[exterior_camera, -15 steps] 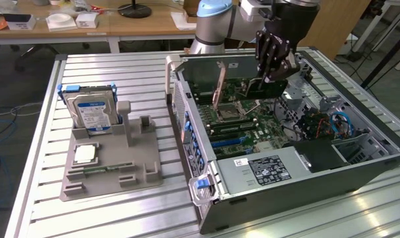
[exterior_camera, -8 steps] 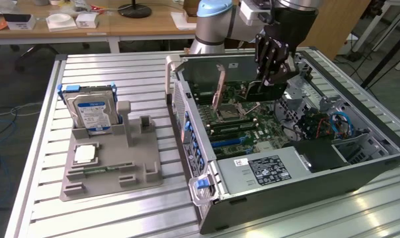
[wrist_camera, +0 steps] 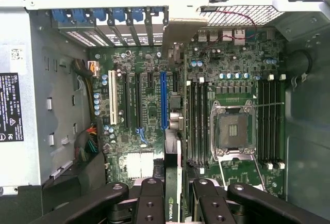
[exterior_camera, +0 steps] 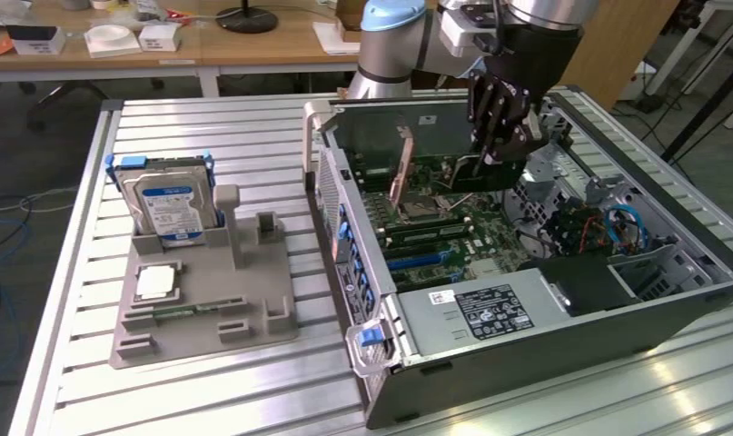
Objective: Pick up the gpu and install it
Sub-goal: 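Insert the gpu into the slot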
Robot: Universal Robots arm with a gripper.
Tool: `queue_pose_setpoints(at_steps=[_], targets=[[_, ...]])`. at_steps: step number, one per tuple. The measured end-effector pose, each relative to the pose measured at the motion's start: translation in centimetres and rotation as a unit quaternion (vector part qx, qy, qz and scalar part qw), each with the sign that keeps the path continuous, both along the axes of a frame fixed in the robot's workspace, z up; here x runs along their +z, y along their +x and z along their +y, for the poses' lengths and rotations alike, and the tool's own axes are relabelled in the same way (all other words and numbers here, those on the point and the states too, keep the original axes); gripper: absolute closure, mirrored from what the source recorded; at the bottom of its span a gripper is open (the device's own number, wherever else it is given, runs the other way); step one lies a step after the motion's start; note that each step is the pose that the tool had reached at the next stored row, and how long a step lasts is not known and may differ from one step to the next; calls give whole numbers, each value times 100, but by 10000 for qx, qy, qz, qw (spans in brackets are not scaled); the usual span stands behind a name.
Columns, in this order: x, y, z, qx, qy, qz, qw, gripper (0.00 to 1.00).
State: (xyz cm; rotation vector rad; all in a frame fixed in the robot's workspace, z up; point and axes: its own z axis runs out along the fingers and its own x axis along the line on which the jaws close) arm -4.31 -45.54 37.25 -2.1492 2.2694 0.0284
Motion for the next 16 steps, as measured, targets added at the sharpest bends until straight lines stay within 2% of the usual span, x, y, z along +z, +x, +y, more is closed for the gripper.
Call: queue_pose_setpoints(at_steps=[8,16], targets=[[-11,0,-6,0,-1,-1,10000,74],[-62,-4,-7,0,-2,-1,10000,74]])
